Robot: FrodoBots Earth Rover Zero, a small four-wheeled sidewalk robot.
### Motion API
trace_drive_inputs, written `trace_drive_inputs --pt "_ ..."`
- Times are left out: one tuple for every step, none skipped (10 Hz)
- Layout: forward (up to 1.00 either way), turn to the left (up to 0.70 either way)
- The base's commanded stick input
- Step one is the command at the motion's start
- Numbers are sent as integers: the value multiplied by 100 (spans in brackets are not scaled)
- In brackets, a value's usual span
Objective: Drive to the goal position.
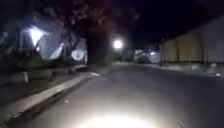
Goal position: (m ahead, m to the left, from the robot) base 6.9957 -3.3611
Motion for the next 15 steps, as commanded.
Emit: trace_drive_inputs --pt "100 0" --pt "100 0" --pt "100 0" --pt "100 0" --pt "100 0" --pt "100 0" --pt "100 0" --pt "100 0" --pt "100 0" --pt "100 0" --pt "100 0" --pt "100 0" --pt "100 0" --pt "100 0" --pt "100 0"
